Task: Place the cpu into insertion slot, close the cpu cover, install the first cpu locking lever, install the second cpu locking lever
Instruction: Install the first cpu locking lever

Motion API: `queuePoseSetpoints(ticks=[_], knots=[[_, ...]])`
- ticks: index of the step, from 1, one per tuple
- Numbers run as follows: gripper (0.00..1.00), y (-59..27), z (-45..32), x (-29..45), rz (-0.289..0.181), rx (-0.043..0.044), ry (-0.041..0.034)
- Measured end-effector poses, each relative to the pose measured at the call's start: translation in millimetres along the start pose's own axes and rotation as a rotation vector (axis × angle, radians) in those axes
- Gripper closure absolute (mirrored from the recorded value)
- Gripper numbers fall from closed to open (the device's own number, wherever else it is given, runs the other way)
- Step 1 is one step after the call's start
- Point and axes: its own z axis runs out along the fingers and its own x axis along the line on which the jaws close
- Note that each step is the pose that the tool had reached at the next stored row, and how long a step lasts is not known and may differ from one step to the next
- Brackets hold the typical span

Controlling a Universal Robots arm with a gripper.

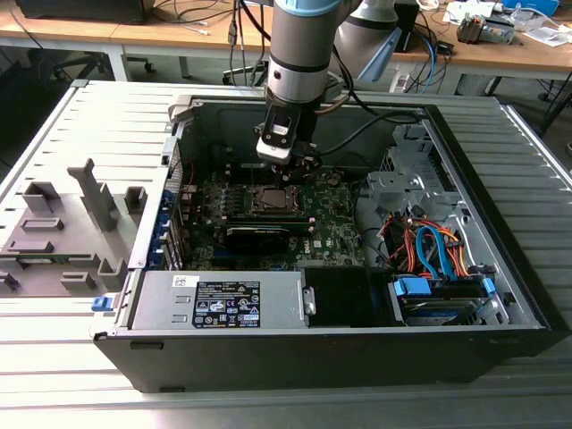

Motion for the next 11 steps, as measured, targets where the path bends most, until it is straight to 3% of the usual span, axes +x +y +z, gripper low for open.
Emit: queuePoseSetpoints(ticks=[11], knots=[[0.89,0.0,0.0,0.0,-0.021,0.0008,-0.0006]])
